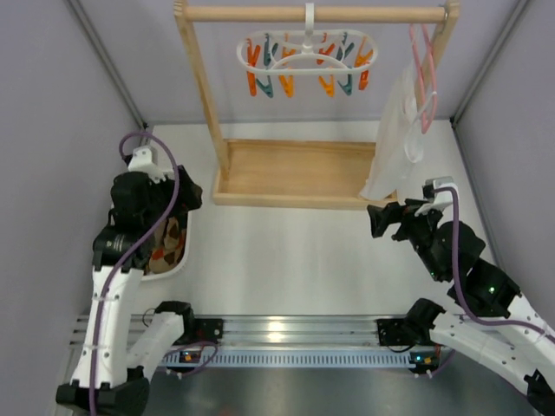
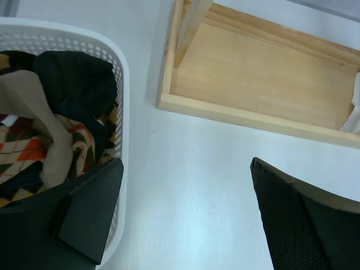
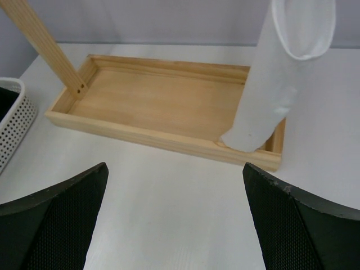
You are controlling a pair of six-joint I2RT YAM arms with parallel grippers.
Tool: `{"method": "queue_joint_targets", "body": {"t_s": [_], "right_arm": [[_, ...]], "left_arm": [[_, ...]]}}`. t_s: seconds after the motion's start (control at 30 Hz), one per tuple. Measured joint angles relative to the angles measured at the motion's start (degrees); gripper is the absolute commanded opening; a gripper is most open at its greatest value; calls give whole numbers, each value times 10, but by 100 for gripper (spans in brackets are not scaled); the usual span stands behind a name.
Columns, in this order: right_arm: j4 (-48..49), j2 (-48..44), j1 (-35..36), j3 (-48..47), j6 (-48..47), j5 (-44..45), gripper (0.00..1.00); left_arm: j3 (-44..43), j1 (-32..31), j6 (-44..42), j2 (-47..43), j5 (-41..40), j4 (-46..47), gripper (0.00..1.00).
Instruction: Remove the socks clipped to the hanger
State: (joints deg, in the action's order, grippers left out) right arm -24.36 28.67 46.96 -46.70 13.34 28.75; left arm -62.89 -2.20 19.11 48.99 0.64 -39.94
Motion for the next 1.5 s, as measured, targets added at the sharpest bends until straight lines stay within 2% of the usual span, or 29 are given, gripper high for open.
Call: {"method": "queue_joint_targets", "body": {"t_s": [0.33, 0.63, 1.03, 1.5], "right_arm": [[-165, -25, 0, -98, -9, 100, 100], [-282, -62, 0, -161, -20, 152, 100], [-344, -61, 0, -163, -17, 156, 99], [-351, -61, 0, -172, -18, 156, 100]], "left_arm": [[-3, -41, -55, -215, -15, -68, 98], [25, -88, -69, -298, -25, -97, 99], [26, -100, -71, -304, -35, -99, 98], [26, -100, -70, -303, -42, -99, 98]]}}
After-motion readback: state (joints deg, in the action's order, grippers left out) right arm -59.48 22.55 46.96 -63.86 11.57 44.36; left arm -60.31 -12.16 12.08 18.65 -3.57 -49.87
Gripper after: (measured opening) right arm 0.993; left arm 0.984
